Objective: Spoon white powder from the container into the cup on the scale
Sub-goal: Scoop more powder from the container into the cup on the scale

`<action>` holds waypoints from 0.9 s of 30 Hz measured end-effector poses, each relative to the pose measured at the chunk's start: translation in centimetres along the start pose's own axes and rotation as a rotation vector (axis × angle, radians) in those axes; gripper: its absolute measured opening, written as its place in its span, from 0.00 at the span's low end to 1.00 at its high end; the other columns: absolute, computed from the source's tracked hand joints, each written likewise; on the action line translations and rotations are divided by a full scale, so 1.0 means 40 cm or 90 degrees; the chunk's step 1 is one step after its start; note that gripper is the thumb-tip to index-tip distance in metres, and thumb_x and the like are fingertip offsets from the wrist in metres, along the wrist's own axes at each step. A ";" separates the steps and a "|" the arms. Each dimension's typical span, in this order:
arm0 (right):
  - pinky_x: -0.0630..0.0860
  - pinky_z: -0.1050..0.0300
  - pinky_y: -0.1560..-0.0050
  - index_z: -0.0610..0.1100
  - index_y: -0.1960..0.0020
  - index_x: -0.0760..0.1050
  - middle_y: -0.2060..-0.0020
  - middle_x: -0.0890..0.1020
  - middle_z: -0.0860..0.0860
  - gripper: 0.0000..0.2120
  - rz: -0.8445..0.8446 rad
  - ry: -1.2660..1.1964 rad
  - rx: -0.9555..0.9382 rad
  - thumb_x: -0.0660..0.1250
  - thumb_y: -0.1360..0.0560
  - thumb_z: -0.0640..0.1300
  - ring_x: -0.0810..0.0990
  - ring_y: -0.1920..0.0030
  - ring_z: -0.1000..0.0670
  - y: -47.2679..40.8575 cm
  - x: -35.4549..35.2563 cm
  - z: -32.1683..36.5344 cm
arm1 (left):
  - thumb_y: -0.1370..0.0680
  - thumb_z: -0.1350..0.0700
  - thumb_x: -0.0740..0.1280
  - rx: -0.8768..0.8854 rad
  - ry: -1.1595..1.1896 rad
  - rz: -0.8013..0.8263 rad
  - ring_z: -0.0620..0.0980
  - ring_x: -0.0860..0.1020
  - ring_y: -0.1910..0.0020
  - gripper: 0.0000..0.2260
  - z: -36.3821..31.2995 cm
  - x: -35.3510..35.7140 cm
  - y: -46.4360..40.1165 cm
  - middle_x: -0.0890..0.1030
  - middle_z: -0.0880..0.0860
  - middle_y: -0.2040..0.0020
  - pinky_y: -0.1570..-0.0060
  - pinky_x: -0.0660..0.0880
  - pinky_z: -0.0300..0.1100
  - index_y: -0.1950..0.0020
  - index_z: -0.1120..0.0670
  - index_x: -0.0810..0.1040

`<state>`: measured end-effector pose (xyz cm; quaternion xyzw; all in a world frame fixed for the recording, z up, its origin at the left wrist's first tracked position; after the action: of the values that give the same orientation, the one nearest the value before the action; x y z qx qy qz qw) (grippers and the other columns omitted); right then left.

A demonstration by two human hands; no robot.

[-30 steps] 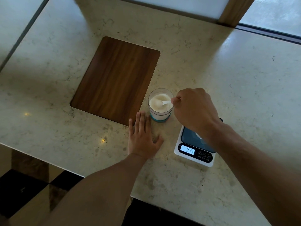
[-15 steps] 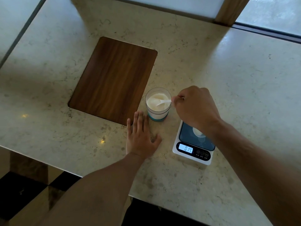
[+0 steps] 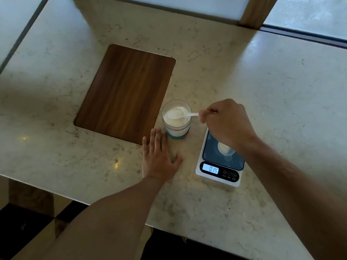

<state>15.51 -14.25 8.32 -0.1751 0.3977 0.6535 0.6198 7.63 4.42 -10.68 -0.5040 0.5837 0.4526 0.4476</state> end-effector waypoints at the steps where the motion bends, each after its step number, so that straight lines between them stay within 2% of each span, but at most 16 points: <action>1: 0.69 0.64 0.74 0.37 0.62 0.82 0.67 0.83 0.41 0.15 -0.001 -0.007 0.005 0.64 0.23 0.44 0.72 0.73 0.52 0.002 -0.001 -0.003 | 0.24 0.32 0.54 0.001 0.001 -0.001 0.56 0.48 0.18 0.42 0.000 0.000 0.000 0.55 0.59 0.18 0.21 0.47 0.60 0.19 0.58 0.53; 5: 0.69 0.64 0.74 0.39 0.61 0.83 0.65 0.84 0.42 0.14 0.001 -0.044 0.027 0.65 0.23 0.46 0.73 0.72 0.54 0.010 -0.004 -0.015 | 0.24 0.32 0.54 0.003 0.009 -0.011 0.56 0.49 0.18 0.42 0.001 0.001 0.000 0.56 0.59 0.18 0.22 0.49 0.61 0.19 0.58 0.52; 7: 0.67 0.70 0.78 0.41 0.62 0.83 0.66 0.84 0.44 0.14 0.004 -0.066 0.037 0.65 0.23 0.46 0.72 0.74 0.56 0.015 -0.007 -0.020 | 0.24 0.32 0.54 0.002 0.012 -0.014 0.56 0.49 0.18 0.42 0.001 0.001 0.000 0.55 0.59 0.18 0.22 0.49 0.61 0.19 0.57 0.51; 10: 0.65 0.73 0.79 0.44 0.64 0.83 0.72 0.80 0.48 0.14 0.009 -0.110 0.046 0.65 0.23 0.45 0.72 0.78 0.59 0.022 -0.010 -0.026 | 0.23 0.31 0.52 -0.001 0.014 -0.016 0.56 0.49 0.18 0.42 0.003 0.004 0.001 0.55 0.58 0.18 0.21 0.48 0.60 0.19 0.57 0.49; 14: 0.64 0.71 0.81 0.45 0.66 0.82 0.82 0.73 0.56 0.14 0.008 -0.141 0.047 0.66 0.23 0.45 0.69 0.80 0.60 0.029 -0.015 -0.038 | 0.23 0.32 0.54 -0.002 0.008 -0.011 0.55 0.48 0.18 0.42 0.004 0.009 0.001 0.55 0.58 0.18 0.21 0.47 0.59 0.18 0.57 0.51; 16: 0.64 0.70 0.80 0.49 0.67 0.81 0.80 0.76 0.57 0.15 0.004 -0.137 0.036 0.65 0.22 0.47 0.70 0.79 0.60 0.033 -0.019 -0.042 | 0.23 0.32 0.55 -0.004 0.008 -0.011 0.55 0.48 0.18 0.42 0.005 0.011 0.000 0.55 0.58 0.18 0.21 0.46 0.59 0.18 0.57 0.51; 18: 0.66 0.68 0.76 0.51 0.66 0.81 0.72 0.82 0.53 0.15 -0.002 -0.125 0.025 0.65 0.22 0.49 0.72 0.76 0.58 0.036 -0.026 -0.045 | 0.23 0.32 0.55 -0.003 0.006 -0.010 0.55 0.47 0.18 0.42 0.005 0.013 0.000 0.55 0.57 0.18 0.21 0.46 0.59 0.18 0.57 0.50; 22: 0.71 0.64 0.69 0.52 0.66 0.81 0.63 0.86 0.46 0.15 -0.015 -0.144 0.006 0.65 0.22 0.50 0.80 0.65 0.45 0.039 -0.040 -0.060 | 0.23 0.32 0.55 -0.003 0.002 -0.011 0.55 0.47 0.18 0.42 0.006 0.015 -0.001 0.55 0.57 0.18 0.21 0.45 0.58 0.18 0.56 0.51; 23: 0.71 0.65 0.71 0.52 0.66 0.81 0.63 0.85 0.46 0.15 -0.018 -0.153 0.005 0.65 0.22 0.51 0.80 0.64 0.46 0.039 -0.042 -0.066 | 0.23 0.32 0.55 -0.004 0.001 -0.012 0.55 0.48 0.18 0.42 0.007 0.015 -0.001 0.56 0.57 0.18 0.21 0.45 0.58 0.18 0.56 0.51; 25: 0.70 0.69 0.75 0.52 0.66 0.82 0.65 0.84 0.45 0.15 -0.022 -0.171 0.008 0.65 0.22 0.51 0.76 0.71 0.50 0.045 -0.048 -0.081 | 0.23 0.32 0.55 -0.001 0.001 -0.013 0.55 0.49 0.18 0.42 0.006 0.016 -0.001 0.56 0.58 0.18 0.21 0.46 0.59 0.18 0.57 0.50; 27: 0.69 0.66 0.75 0.52 0.65 0.82 0.65 0.83 0.42 0.15 -0.019 -0.178 0.012 0.65 0.22 0.52 0.72 0.74 0.54 0.052 -0.053 -0.098 | 0.23 0.32 0.56 0.002 0.001 -0.013 0.55 0.48 0.18 0.42 0.005 0.017 -0.002 0.56 0.58 0.18 0.21 0.45 0.58 0.18 0.57 0.50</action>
<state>12.87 -18.40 8.04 -0.0823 0.3107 0.6583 0.6807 7.66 4.47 -11.37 -0.5097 0.5793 0.4470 0.4525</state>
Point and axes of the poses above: each hand's wrist, its own y-axis away from the middle knuckle, its own x-axis out of the palm, z = x × y, the point moved 2 cm from there along -y, towards the middle knuckle
